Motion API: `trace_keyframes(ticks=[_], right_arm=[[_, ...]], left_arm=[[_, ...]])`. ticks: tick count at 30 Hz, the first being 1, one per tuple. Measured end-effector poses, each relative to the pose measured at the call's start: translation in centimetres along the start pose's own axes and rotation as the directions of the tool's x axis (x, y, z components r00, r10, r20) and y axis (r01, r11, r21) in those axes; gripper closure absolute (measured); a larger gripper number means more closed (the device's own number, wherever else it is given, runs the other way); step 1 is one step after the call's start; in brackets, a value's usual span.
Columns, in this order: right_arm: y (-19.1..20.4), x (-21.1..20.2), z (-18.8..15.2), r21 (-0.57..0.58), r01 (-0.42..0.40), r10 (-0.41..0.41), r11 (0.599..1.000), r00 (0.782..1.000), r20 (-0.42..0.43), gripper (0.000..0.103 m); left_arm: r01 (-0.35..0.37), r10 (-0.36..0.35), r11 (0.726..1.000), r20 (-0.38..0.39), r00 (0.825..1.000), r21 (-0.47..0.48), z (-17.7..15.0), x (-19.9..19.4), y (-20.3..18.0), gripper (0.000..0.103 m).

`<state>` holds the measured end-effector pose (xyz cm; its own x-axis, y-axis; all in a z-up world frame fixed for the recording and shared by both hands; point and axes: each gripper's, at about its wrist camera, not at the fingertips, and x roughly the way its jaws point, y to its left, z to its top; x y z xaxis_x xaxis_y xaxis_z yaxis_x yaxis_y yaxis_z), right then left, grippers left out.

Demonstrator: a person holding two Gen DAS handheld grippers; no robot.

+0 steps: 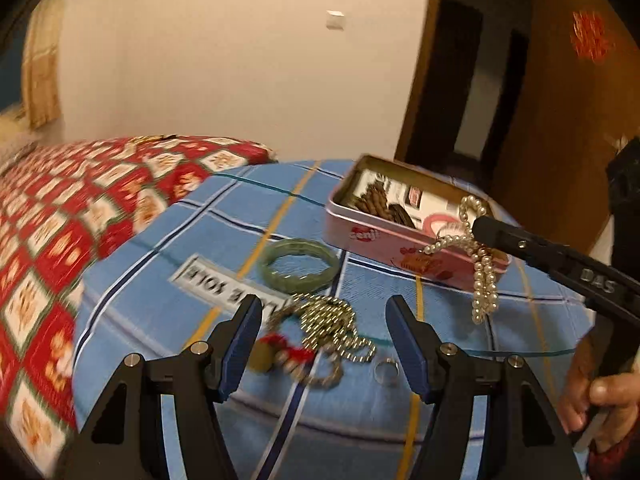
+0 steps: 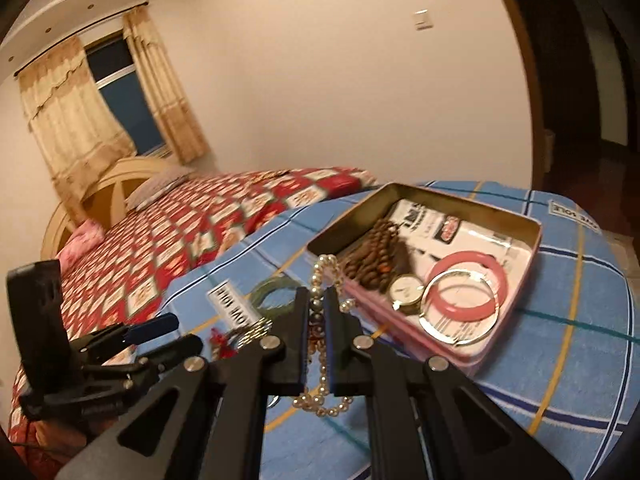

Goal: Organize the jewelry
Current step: 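Carry the pearls into the tin with the right tool while the left tool carries the gold chain in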

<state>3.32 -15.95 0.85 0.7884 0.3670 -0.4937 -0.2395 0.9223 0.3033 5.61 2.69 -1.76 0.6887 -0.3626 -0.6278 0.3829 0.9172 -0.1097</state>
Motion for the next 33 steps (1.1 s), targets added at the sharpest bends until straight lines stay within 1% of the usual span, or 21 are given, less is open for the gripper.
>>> trace_keyframes(ticks=[3,5,7,8,9,10,11,12,14,15,16,18,20,22,25,28,30,33], right_arm=[[-1.0,0.1,-0.3,0.026,0.005,-0.005,1.0,1.0,-0.002,0.094],[-1.4,0.1,-0.3,0.026,0.013,-0.013,1.0,1.0,-0.007,0.094],[-1.7,0.0,-0.3,0.03,0.012,-0.012,0.999,1.0,-0.009,0.094],[-1.8,0.1,-0.4,0.032,0.009,-0.009,0.999,1.0,-0.011,0.094],[-1.9,0.2,-0.4,0.035,0.006,-0.005,0.999,1.0,-0.014,0.094],[-1.9,0.2,-0.4,0.038,0.004,-0.003,0.999,1.0,-0.018,0.094],[-2.0,0.3,-0.4,0.041,0.001,0.0,0.999,1.0,-0.022,0.094],[-2.1,0.3,-0.4,0.043,-0.001,0.002,0.999,1.0,-0.025,0.094],[-2.1,0.2,-0.4,0.046,-0.005,0.006,0.999,1.0,-0.021,0.094],[-2.2,0.1,-0.4,0.047,-0.006,0.007,0.999,1.0,-0.014,0.094],[-2.3,0.0,-0.4,0.05,-0.008,0.008,0.999,1.0,-0.009,0.094],[-2.3,-0.3,-0.3,0.057,-0.014,0.014,0.998,1.0,0.006,0.094],[-2.5,-0.7,-0.3,0.065,-0.019,0.017,0.998,1.0,0.023,0.094],[-2.6,-0.9,-0.2,0.07,-0.025,0.022,0.997,0.999,0.038,0.094],[-2.7,-1.3,-0.1,0.077,-0.032,0.027,0.997,0.998,0.061,0.094],[-2.8,-1.6,0.0,0.082,-0.035,0.028,0.996,0.996,0.079,0.094],[-2.9,-1.9,0.1,0.088,-0.039,0.03,0.995,0.995,0.092,0.094],[-3.1,-2.1,0.3,0.103,-0.044,0.034,0.994,0.994,0.101,0.094]], left_arm=[[0.015,-0.014,0.999,-0.047,0.999,0.03,0.4,2.4,-0.9,0.038],[0.008,-0.005,0.999,-0.088,0.996,0.032,0.5,3.7,-1.1,0.038],[0.01,-0.007,1.0,-0.115,0.993,0.027,0.5,4.4,-1.1,0.051],[0.014,-0.011,1.0,-0.133,0.991,0.025,0.4,4.8,-1.1,0.063],[0.007,-0.004,1.0,-0.152,0.988,0.023,0.4,5.2,-1.0,0.067],[-0.006,0.01,1.0,-0.149,0.989,0.029,0.4,5.3,-1.0,0.067],[-0.011,0.016,0.999,-0.155,0.988,0.037,0.4,5.4,-1.1,0.072],[-0.017,0.023,0.999,-0.159,0.987,0.044,0.3,5.5,-1.2,0.08],[-0.014,0.02,0.999,-0.157,0.987,0.04,0.3,5.6,-1.2,0.088],[-0.001,0.005,1.0,-0.14,0.99,0.029,0.3,5.2,-1.1,0.094],[0.004,-0.001,1.0,-0.123,0.992,0.022,0.4,4.9,-1.0,0.094],[0.009,-0.008,1.0,-0.062,0.998,0.004,0.6,3.7,-0.8,0.094],[0.041,-0.04,0.999,0.009,0.999,-0.031,0.6,2.1,-0.3,0.094],[0.074,-0.07,0.996,0.072,0.995,-0.057,0.6,0.5,0.1,0.094],[0.095,-0.083,0.993,0.143,0.986,-0.075,0.9,-1.5,0.6,0.094],[0.134,-0.113,0.987,0.218,0.969,-0.087,1.4,-3.5,1.1,0.094],[0.153,-0.127,0.984,0.245,0.961,-0.088,1.9,-4.3,1.1,0.094],[0.159,-0.133,0.984,0.265,0.955,-0.079,2.6,-5.0,1.0,0.094]])
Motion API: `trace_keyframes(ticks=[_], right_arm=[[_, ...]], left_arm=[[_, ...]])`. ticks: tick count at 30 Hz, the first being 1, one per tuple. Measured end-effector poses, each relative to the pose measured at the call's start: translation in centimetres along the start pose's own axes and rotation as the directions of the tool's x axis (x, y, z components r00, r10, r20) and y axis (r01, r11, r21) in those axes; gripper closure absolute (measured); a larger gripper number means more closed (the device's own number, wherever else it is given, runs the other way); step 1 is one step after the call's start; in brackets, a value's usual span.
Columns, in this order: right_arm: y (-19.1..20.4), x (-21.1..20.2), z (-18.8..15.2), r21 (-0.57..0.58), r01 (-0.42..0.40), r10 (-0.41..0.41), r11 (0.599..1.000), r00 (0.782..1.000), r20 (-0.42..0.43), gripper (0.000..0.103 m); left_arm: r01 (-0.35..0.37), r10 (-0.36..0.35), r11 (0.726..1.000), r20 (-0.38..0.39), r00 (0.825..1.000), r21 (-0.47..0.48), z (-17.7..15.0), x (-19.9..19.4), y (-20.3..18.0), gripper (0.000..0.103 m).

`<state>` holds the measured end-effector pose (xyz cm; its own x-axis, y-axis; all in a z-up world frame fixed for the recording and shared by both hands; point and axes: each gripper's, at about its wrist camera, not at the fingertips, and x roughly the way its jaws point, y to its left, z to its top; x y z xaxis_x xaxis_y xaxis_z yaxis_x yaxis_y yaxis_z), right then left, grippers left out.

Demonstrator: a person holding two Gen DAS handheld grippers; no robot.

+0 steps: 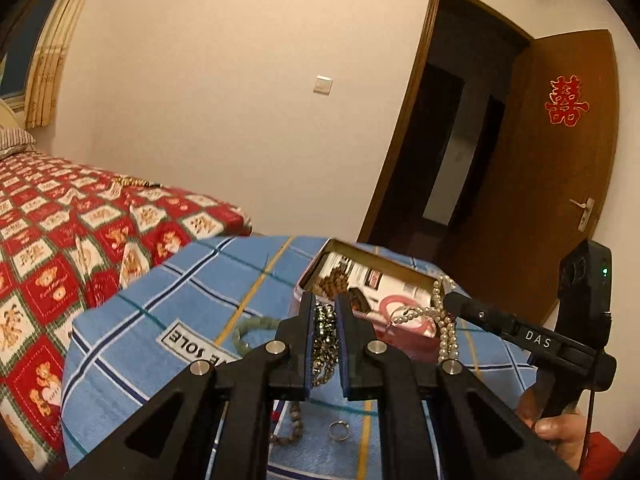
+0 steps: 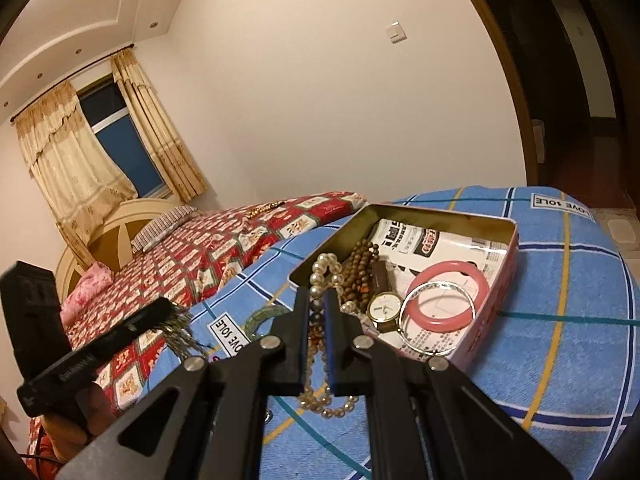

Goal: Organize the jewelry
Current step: 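Carry the pearls into the tin with the right tool while the left tool carries the gold chain in, then release both necklaces into the tin and withdraw both tools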

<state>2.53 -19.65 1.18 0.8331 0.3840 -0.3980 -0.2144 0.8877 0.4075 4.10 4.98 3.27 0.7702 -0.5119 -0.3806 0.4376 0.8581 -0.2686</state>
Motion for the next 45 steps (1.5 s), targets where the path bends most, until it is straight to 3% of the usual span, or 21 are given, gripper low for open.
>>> trace_keyframes(ticks=[6,10,19,23,27,30,35,37,38,39,40,41,43,45], right_arm=[[-0.9,-1.6,1.7,0.055,-0.024,0.022,0.998,0.999,0.047,0.094],[-2.0,-1.9,3.5,0.06,0.006,-0.011,0.998,0.997,0.07,0.094],[-3.7,0.4,7.3,0.03,0.075,-0.077,0.997,0.992,0.103,0.094],[-4.4,3.2,7.3,-0.005,0.139,-0.138,0.99,0.987,0.085,0.094],[-6.0,6.0,5.9,-0.011,0.177,-0.177,0.984,0.984,0.009,0.094],[-6.9,7.6,5.5,-0.027,0.197,-0.198,0.98,0.979,-0.052,0.094],[-7.8,8.3,5.3,-0.035,0.222,-0.224,0.974,0.971,-0.08,0.093],[-8.0,8.3,5.3,-0.032,0.225,-0.227,0.974,0.97,-0.09,0.089],[-8.0,8.2,5.3,-0.027,0.227,-0.228,0.974,0.97,-0.088,0.088],[-8.0,7.9,5.3,-0.021,0.23,-0.23,0.973,0.97,-0.081,0.088],[-8.0,7.8,5.3,-0.016,0.228,-0.228,0.974,0.971,-0.077,0.079],[-8.0,7.6,5.4,-0.01,0.227,-0.227,0.974,0.971,-0.071,0.061],[-8.2,7.0,5.5,0.002,0.237,-0.237,0.971,0.971,-0.042,0.043],[-8.1,6.0,5.7,0.008,0.248,-0.248,0.969,0.969,0.005,0.043]], left_arm=[[0.021,-0.021,0.998,0.01,1.0,0.066,1.2,1.0,-1.9,0.094],[0.052,-0.056,0.995,0.038,0.998,0.091,2.7,2.2,-3.2,0.094],[0.087,-0.092,0.993,0.052,0.994,0.083,5.6,8.6,-5.0,0.094],[0.068,-0.069,0.995,0.01,0.998,0.079,5.4,12.7,-5.4,0.094],[0.046,-0.042,0.997,-0.06,0.997,0.067,4.6,16.8,-5.2,0.094],[0.024,-0.017,0.998,-0.112,0.994,0.06,3.8,19.2,-5.0,0.094],[-0.046,0.062,0.995,-0.191,0.98,0.085,2.4,21.4,-4.8,0.094],[-0.079,0.098,0.993,-0.217,0.971,0.092,2.1,21.8,-4.7,0.086],[-0.087,0.105,0.992,-0.22,0.97,0.087,2.1,21.8,-4.6,0.071],[-0.096,0.111,0.992,-0.217,0.97,0.078,2.1,21.7,-4.5,0.049],[-0.105,0.116,0.992,-0.203,0.972,0.065,2.2,21.3,-4.4,0.039],[-0.12,0.127,0.992,-0.176,0.976,0.05,2.4,20.8,-4.3,0.029],[-0.126,0.128,0.992,-0.129,0.983,0.028,2.9,19.5,-4.3,0.027],[-0.132,0.134,0.991,-0.109,0.985,0.02,3.5,18.4,-4.3,0.026]])
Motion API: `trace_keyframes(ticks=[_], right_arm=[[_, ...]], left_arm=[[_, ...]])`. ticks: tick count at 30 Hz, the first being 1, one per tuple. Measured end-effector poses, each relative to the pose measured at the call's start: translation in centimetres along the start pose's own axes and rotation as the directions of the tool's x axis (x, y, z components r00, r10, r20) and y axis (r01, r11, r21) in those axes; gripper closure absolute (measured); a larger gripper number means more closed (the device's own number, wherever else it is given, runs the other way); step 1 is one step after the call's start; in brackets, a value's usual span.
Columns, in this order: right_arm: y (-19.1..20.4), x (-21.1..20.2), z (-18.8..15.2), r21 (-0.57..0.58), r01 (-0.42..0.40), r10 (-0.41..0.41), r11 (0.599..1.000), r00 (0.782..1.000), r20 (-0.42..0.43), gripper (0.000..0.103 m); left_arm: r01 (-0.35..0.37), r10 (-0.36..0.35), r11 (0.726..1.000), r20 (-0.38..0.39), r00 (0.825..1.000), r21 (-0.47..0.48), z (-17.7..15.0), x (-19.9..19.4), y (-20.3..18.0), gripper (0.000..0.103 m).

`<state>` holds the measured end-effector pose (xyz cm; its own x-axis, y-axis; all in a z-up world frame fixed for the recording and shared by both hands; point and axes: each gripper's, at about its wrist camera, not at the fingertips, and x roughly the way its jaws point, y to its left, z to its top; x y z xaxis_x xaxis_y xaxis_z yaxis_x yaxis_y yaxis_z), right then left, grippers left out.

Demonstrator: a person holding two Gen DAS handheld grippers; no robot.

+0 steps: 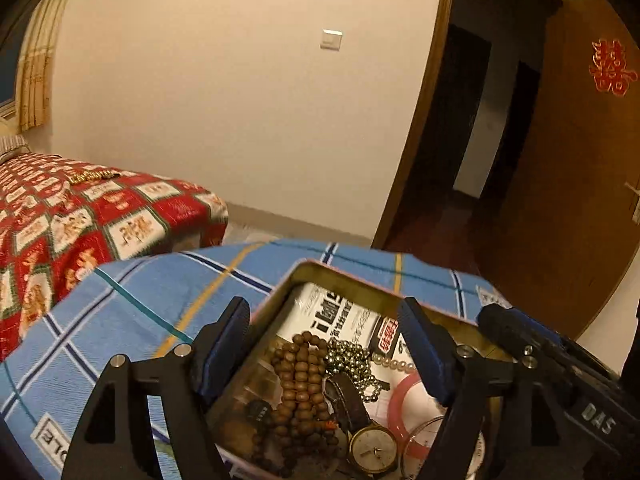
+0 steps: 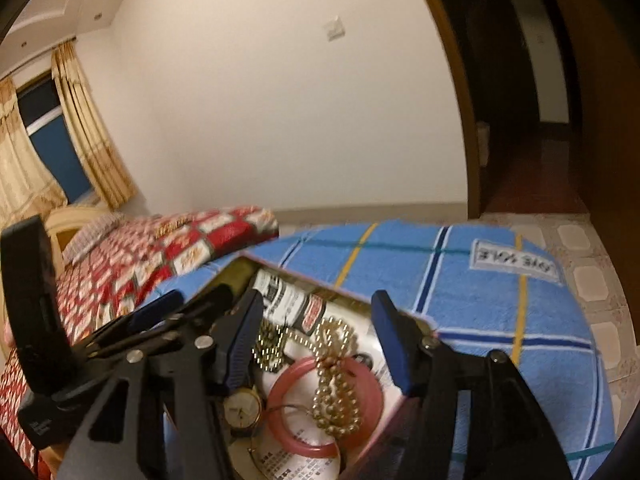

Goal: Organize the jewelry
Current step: 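Release both necklaces into the tin and withdraw both tools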

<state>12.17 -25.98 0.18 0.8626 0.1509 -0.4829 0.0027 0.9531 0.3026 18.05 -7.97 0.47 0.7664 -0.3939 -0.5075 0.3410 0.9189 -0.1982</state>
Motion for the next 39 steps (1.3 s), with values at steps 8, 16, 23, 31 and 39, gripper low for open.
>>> trace_keyframes(ticks=[8,16,23,31,39], right_arm=[[-0.9,-1.7,0.3,0.05,0.093,-0.098,0.994,0.991,0.096,0.026],[0.8,-2.3,-0.8,-0.019,0.182,-0.179,0.983,0.978,0.104,0.017],[2.0,-3.0,-2.9,-0.042,0.18,-0.177,0.983,0.982,0.065,0.016],[3.9,-4.8,-4.6,-0.092,0.194,-0.185,0.977,0.978,0.094,0.01],[4.4,-5.6,-5.4,-0.08,0.196,-0.189,0.977,0.979,0.08,0.01]], left_arm=[[-0.154,0.152,0.988,0.059,0.987,0.016,-2.6,-5.2,0.7,0.026],[-0.189,0.189,0.982,0.053,0.981,0.006,-5.7,-8.7,1.6,0.026],[-0.197,0.195,0.978,0.041,0.98,0.071,-7.4,-9.4,0.5,0.026],[-0.189,0.186,0.98,0.043,0.982,0.064,-8.2,-10.4,0.6,0.026],[-0.183,0.181,0.982,0.042,0.983,0.056,-8.9,-11.7,1.0,0.026]])
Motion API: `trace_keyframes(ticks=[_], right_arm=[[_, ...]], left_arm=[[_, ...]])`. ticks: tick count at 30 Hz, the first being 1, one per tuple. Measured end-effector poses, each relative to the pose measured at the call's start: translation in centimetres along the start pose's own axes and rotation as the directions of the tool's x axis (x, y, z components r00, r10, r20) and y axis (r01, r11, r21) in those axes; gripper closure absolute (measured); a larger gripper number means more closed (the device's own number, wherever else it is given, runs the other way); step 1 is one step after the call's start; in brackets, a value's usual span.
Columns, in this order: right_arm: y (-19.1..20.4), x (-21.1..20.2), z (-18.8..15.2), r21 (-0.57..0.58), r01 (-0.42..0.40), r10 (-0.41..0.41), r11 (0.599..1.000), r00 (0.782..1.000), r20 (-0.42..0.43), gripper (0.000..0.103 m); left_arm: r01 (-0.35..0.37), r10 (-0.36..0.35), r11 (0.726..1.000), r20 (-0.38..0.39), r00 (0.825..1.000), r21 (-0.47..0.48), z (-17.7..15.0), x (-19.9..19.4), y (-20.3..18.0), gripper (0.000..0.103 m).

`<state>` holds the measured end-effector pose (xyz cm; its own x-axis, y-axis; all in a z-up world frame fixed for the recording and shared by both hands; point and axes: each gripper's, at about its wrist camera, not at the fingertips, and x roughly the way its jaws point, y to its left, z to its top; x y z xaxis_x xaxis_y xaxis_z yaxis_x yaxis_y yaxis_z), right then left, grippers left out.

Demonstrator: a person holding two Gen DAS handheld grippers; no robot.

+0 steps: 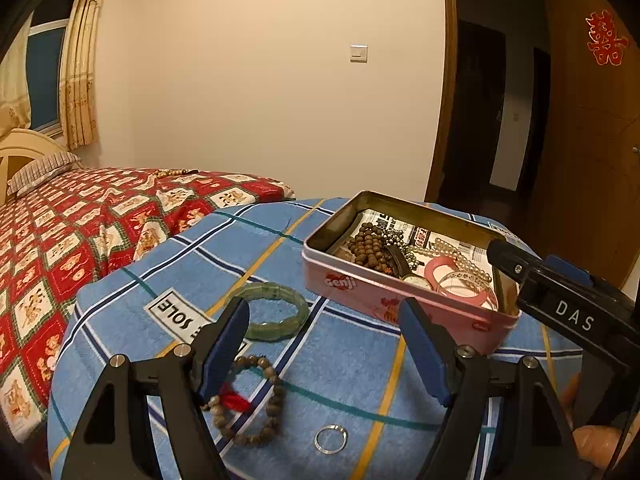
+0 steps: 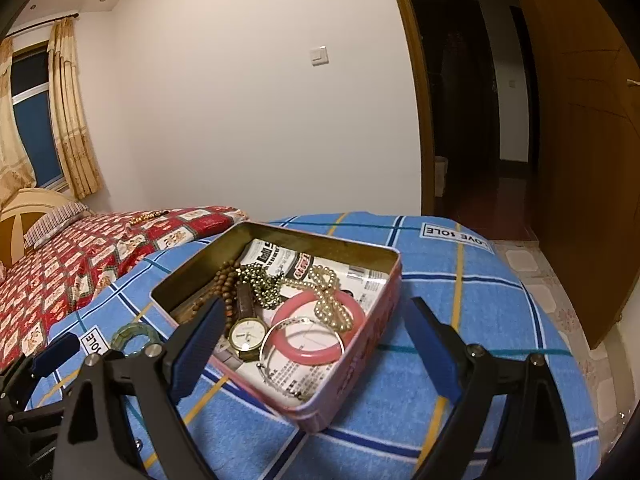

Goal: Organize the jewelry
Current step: 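Release both necklaces into the tin and withdraw both tools, then grasp the grey bead bracelet with the left tool while the right tool reaches the silver ring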

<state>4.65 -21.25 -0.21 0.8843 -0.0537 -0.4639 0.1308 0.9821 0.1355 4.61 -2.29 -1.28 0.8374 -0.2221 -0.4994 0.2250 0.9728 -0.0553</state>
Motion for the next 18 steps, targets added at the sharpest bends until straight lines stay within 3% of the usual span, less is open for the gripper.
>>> trace_keyframes(ticks=[5,12,18], right_arm=[[0.6,-0.6,-0.6,-0.005,-0.005,0.005,1.0,1.0,-0.008,0.01],[1.2,-2.0,-1.5,-0.007,-0.022,0.022,1.0,1.0,-0.016,0.01],[1.7,-2.8,-2.2,0.001,-0.044,0.044,0.999,0.999,-0.027,0.01]], left_arm=[[0.007,-0.007,1.0,-0.002,1.0,-0.012,-0.5,-1.2,0.7,0.026],[0.046,-0.048,0.994,-0.017,0.999,-0.103,-0.6,-2.2,3.2,0.026],[-0.046,0.046,0.998,0.009,0.999,-0.046,-0.8,-4.2,6.1,0.026]])
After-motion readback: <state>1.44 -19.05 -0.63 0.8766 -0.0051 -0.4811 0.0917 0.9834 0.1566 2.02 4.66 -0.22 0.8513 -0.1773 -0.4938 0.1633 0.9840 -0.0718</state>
